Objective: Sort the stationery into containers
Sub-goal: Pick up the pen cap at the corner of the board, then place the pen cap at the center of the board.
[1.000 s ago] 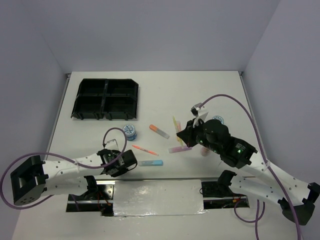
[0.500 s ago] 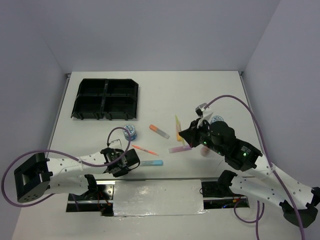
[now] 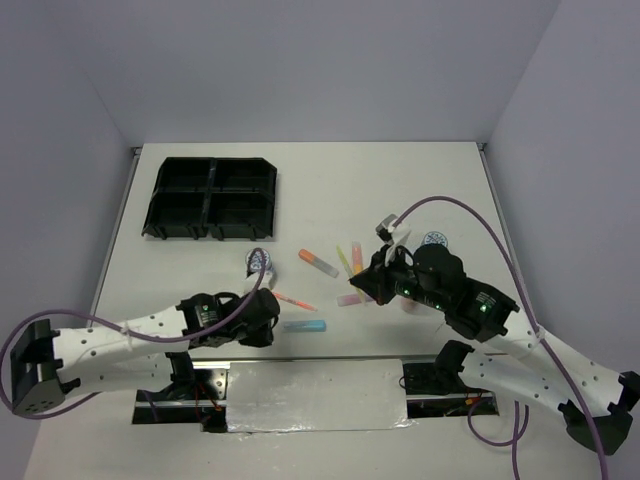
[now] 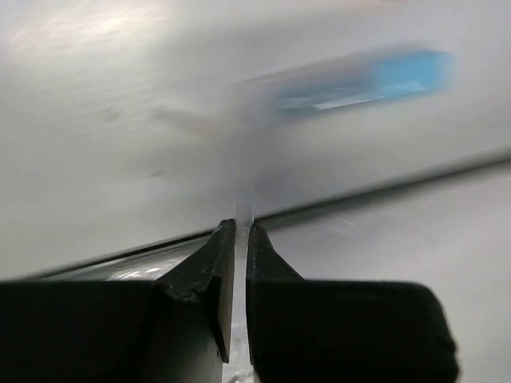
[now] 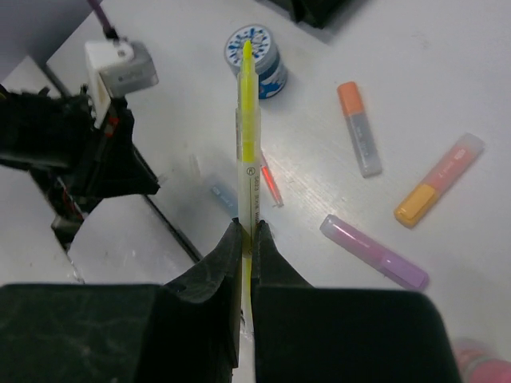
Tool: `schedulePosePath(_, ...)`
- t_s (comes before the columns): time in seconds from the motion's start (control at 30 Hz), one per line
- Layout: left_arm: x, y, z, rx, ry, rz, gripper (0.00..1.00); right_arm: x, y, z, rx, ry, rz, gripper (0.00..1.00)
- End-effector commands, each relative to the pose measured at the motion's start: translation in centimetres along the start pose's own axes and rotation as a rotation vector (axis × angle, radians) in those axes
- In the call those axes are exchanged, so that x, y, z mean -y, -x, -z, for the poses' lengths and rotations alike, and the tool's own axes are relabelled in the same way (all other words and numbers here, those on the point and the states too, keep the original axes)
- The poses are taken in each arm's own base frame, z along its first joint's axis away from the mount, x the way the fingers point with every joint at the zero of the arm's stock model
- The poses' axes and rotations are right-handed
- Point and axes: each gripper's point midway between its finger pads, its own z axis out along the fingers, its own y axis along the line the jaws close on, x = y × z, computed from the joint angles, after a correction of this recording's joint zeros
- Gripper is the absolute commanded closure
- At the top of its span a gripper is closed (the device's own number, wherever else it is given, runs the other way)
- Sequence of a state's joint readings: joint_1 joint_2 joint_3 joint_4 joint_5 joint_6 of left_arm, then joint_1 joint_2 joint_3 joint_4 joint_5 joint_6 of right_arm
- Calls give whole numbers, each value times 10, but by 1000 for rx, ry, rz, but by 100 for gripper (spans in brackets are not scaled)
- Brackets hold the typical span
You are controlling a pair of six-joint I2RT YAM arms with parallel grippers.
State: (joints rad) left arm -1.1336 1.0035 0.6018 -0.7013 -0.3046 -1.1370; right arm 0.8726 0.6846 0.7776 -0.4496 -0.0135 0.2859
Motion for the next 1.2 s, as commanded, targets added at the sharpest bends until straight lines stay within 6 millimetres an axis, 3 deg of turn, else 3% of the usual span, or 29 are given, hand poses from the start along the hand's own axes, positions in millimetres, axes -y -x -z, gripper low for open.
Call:
schedulePosePath(0.0, 88, 30, 63, 81, -438, -384, 100, -37, -3, 0, -19, 234, 118, 100)
schedulePosePath(0.1, 113, 30, 92, 122, -628, -563, 100, -67, -2, 10, -10, 419, 159, 100)
schedulePosePath(0.13, 115, 34, 103, 149, -660, -575, 100, -66, 1, 10, 6, 413, 154, 100)
schedulePosePath(0.17, 116, 39, 107, 181, -664, -596, 100, -62, 6, 10, 22, 376, 144, 100)
schedulePosePath(0.23, 114, 53, 121, 228, -635, -584, 100, -33, 17, 2, 58, 187, 90, 100)
schedulePosePath(0.3, 93, 89, 115, 331, -413, -512, 100, -14, 23, 1, 58, 58, 37, 100)
schedulePosePath(0.33, 65, 90, 103, 291, -251, -511, 100, 5, 24, 2, 61, -56, 19, 100)
schedulePosePath(0.37, 42, 108, 98, 338, -82, -443, 100, 12, 32, 5, 79, -104, -4, 100)
schedulePosePath(0.43, 12, 116, 86, 279, 129, -398, 100, 24, 39, 11, 108, -190, -59, 100)
schedulePosePath(0.47, 9, 117, 80, 259, 154, -366, 100, 37, 46, 17, 141, -269, -79, 100)
schedulePosePath(0.6, 3, 122, 52, 198, 168, -226, 100, 50, 63, 37, 238, -359, -154, 100)
schedulePosePath(0.73, 22, 140, 36, 200, 99, -46, 100, 58, 72, 52, 289, -407, -176, 100)
schedulePosePath(0.77, 37, 155, 40, 237, 58, 3, 100, 59, 74, 55, 301, -410, -177, 100)
schedulePosePath(0.83, 57, 166, 30, 228, 19, -36, 100, 59, 74, 58, 307, -414, -182, 100)
schedulePosePath(0.87, 71, 184, 36, 256, -11, -39, 100, 59, 77, 62, 323, -414, -189, 100)
schedulePosePath(0.9, 72, 184, 18, 210, 39, -66, 100, 59, 77, 64, 327, -412, -190, 100)
schedulePosePath(0.97, 86, 202, 14, 205, 37, -97, 100, 60, 78, 70, 339, -412, -194, 100)
schedulePosePath(1.0, 89, 200, -5, 168, 63, -112, 100, 61, 79, 75, 354, -415, -197, 100)
schedulePosePath(1.03, 94, 204, -10, 159, 59, -124, 100, 62, 79, 78, 356, -421, -196, 100)
schedulePosePath(1.07, 99, 217, -10, 177, 52, -108, 100, 63, 79, 80, 359, -425, -197, 100)
schedulePosePath(1.13, 103, 221, -32, 135, 52, -99, 100, 66, 78, 87, 371, -441, -201, 100)
schedulePosePath(1.17, 104, 234, -44, 132, 49, -81, 100, 67, 79, 89, 375, -446, -203, 100)
